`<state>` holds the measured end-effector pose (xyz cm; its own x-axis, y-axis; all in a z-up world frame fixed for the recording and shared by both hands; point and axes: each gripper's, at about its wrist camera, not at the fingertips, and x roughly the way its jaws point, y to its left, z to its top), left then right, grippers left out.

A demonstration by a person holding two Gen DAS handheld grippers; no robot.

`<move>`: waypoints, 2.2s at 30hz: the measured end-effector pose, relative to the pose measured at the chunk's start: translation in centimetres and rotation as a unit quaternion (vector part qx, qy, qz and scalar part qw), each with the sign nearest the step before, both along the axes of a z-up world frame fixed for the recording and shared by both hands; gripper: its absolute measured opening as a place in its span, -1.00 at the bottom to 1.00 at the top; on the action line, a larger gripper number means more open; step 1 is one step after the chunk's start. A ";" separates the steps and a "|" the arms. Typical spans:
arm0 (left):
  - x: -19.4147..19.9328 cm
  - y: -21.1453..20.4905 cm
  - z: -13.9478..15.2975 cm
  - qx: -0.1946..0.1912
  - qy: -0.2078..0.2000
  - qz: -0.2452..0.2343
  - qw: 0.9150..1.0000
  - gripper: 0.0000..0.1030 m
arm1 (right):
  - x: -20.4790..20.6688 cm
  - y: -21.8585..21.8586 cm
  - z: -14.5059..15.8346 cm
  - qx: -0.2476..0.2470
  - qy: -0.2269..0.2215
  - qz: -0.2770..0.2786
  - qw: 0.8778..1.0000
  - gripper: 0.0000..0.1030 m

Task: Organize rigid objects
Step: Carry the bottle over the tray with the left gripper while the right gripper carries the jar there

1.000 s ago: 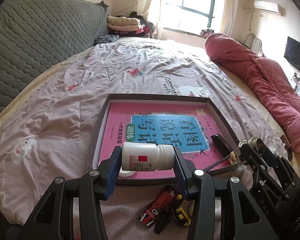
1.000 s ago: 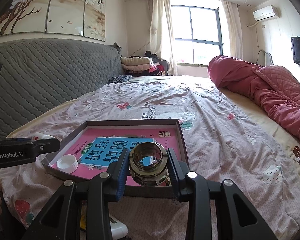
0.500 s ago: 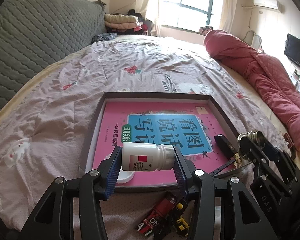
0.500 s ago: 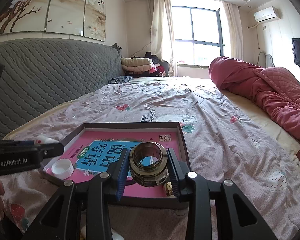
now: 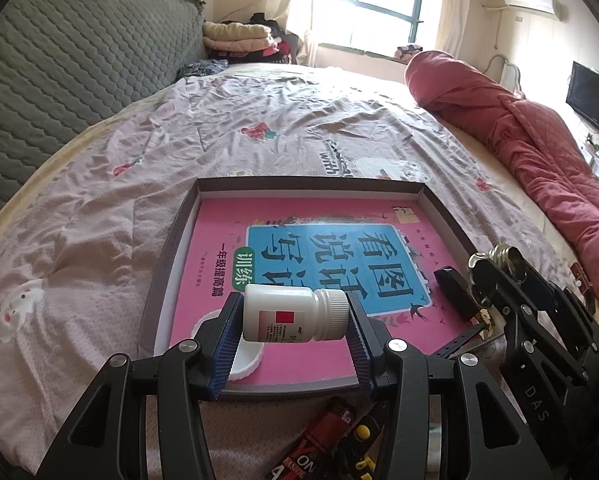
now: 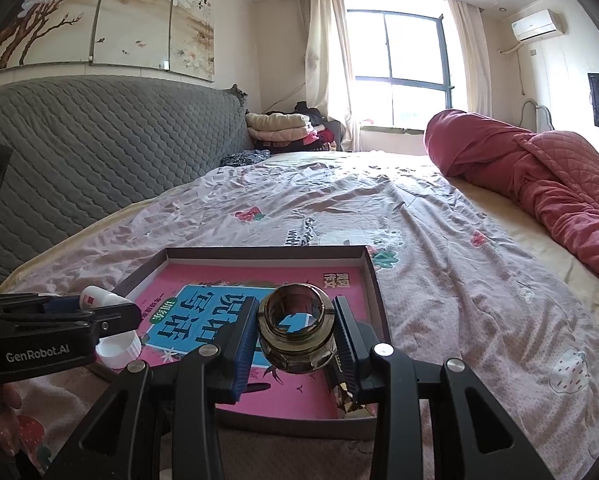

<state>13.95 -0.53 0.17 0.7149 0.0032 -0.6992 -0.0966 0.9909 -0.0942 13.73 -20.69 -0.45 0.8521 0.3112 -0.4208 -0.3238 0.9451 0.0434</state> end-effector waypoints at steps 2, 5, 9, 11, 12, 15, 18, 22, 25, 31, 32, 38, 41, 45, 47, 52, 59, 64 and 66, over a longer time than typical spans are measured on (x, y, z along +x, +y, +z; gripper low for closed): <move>0.2 0.0 -0.1 0.001 0.001 -0.001 1.000 -0.01 | 0.2 0.2 0.0 -0.003 -0.001 0.006 1.000 -0.28; 0.4 0.1 -0.3 0.001 0.003 -0.002 1.000 -0.02 | 0.5 0.4 -0.2 -0.005 0.000 0.011 1.000 -0.28; 0.8 0.0 -0.7 0.000 0.010 -0.005 1.000 -0.02 | 0.9 0.5 -0.3 -0.004 0.005 0.017 1.000 -0.28; 1.0 -0.1 -1.0 0.000 0.014 -0.007 1.000 -0.02 | 1.0 0.8 -0.5 -0.010 0.008 0.022 1.000 -0.28; 1.0 -0.1 -1.1 0.001 0.016 -0.007 1.000 -0.02 | 1.1 0.9 -0.6 -0.011 0.010 0.024 1.000 -0.28; 1.1 -0.3 -1.5 0.001 0.021 -0.010 1.000 -0.02 | 1.2 1.4 -0.9 -0.019 0.017 0.035 0.999 -0.28; 1.2 -0.5 -1.8 0.001 0.024 -0.014 1.000 -0.01 | 1.3 1.7 -1.3 -0.025 0.026 0.044 0.998 -0.28; 1.2 -0.7 -2.1 0.003 0.029 -0.018 0.999 -0.01 | 1.3 1.9 -1.6 -0.026 0.031 0.048 0.998 -0.28; 1.3 -0.8 -2.3 0.005 0.033 -0.019 0.999 -0.01 | 1.6 1.8 -1.9 -0.023 0.042 0.048 0.998 -0.28; 1.3 -0.7 -2.6 0.005 0.037 -0.018 0.999 -0.02 | 2.1 1.8 -2.6 -0.027 0.062 0.046 0.997 -0.28; 1.3 -0.7 -2.7 0.005 0.039 -0.018 0.999 -0.02 | 2.3 1.8 -2.7 -0.028 0.067 0.047 0.996 -0.28; 1.3 -0.6 -3.1 0.005 0.044 -0.018 0.999 -0.01 | 2.6 1.8 -3.2 -0.032 0.081 0.046 0.995 -0.28; 1.3 -0.6 -3.3 0.006 0.047 -0.021 0.999 -0.02 | 2.8 1.7 -3.4 -0.030 0.091 0.044 0.994 -0.28; 1.4 -0.8 -3.4 0.006 0.048 -0.023 0.999 -0.01 | 2.9 1.7 -3.7 -0.028 0.100 0.040 0.994 -0.28; 1.5 -0.9 -3.5 0.008 0.048 -0.024 0.999 -0.01 | 2.9 1.7 -3.7 -0.027 0.101 0.040 0.994 -0.28; 1.6 -1.0 -3.6 0.011 0.050 -0.028 0.998 -0.02 | 3.0 1.6 -3.8 -0.029 0.105 0.038 0.993 -0.28; 2.0 -1.3 -3.7 0.017 0.052 -0.031 0.998 -0.02 | 3.3 1.5 -4.0 -0.030 0.114 0.037 0.992 -0.28; 2.4 -1.6 -3.8 0.028 0.053 -0.033 0.998 -0.02 | 3.4 1.6 -4.1 -0.030 0.117 0.038 0.992 -0.28; 2.5 -1.8 -3.8 0.031 0.056 -0.034 0.997 -0.01 | 3.4 1.5 -4.1 -0.030 0.117 0.038 0.992 -0.28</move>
<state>16.49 -2.31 -3.61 0.6324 0.0023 -0.7747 -0.0347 0.9991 -0.0254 17.18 -19.14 -4.53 0.7036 0.3388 -0.6246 -0.3820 0.9216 0.0695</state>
